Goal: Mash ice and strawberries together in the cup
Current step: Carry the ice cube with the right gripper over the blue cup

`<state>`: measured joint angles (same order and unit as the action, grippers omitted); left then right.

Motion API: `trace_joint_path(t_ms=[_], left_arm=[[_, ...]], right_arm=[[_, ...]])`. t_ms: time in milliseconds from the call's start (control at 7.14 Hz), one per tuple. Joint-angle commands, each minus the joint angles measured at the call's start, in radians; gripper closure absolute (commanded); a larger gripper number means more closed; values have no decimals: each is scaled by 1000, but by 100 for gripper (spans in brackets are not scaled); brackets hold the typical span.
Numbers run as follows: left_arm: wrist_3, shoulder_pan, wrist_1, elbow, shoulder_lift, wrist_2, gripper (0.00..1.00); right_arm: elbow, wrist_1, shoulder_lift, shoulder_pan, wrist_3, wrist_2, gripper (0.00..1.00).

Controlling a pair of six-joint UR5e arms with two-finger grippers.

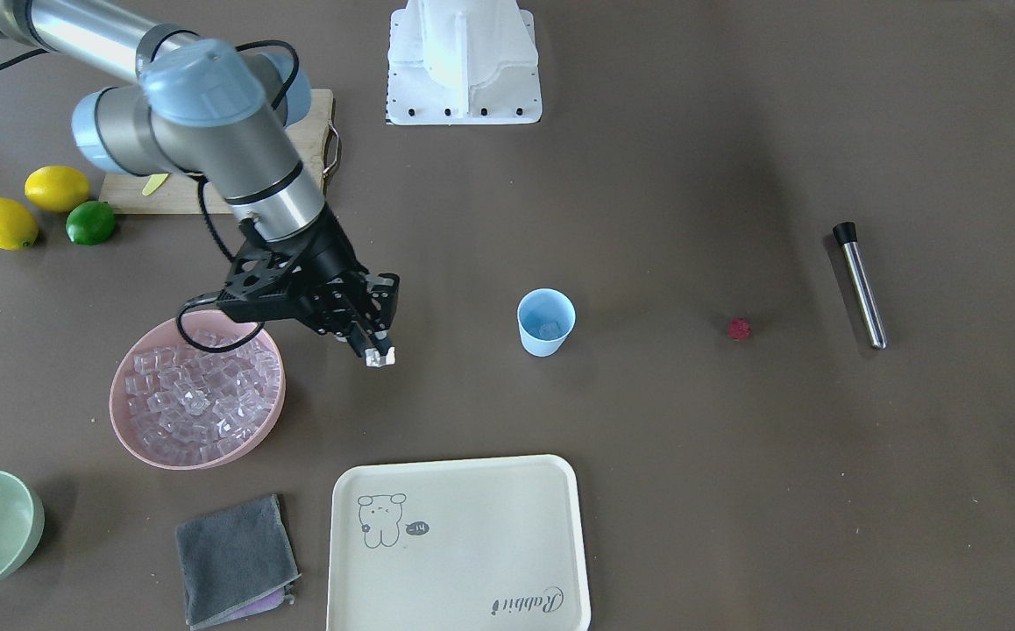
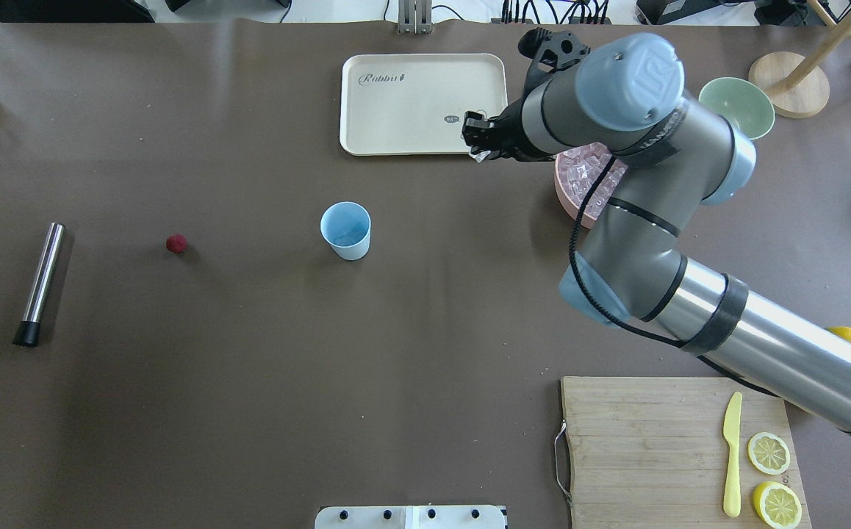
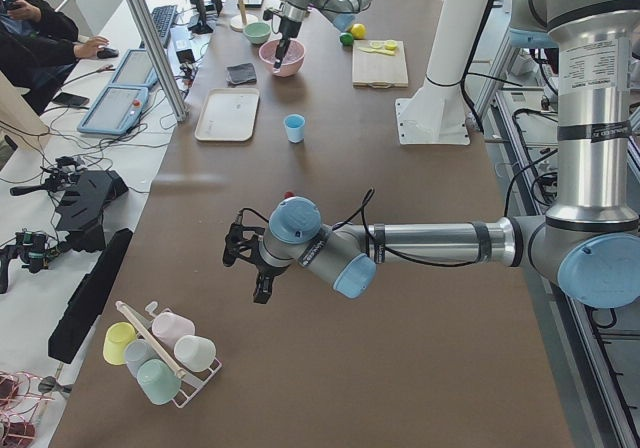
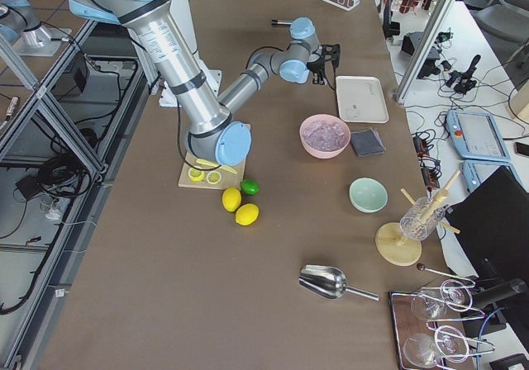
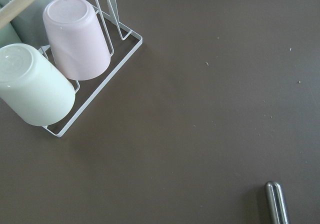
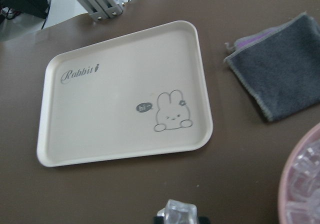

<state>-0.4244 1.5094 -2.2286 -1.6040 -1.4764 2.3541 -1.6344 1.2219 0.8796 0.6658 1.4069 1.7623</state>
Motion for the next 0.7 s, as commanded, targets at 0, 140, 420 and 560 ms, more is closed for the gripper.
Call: trace_joint_path(t_ms=[0, 140, 420, 560], left_arm=[[-2, 0, 1, -2, -2, -1, 2], [-2, 0, 1, -4, -4, -1, 2], [-2, 0, 1, -2, -12, -1, 2], [-1, 0, 1, -1, -12, -1, 2]], right_arm=[[-1, 125, -129, -197, 142, -174, 81], [1, 117, -151, -257, 162, -292, 81], [34, 113, -154, -276, 190, -300, 80], [48, 97, -157, -276, 190, -310, 79]])
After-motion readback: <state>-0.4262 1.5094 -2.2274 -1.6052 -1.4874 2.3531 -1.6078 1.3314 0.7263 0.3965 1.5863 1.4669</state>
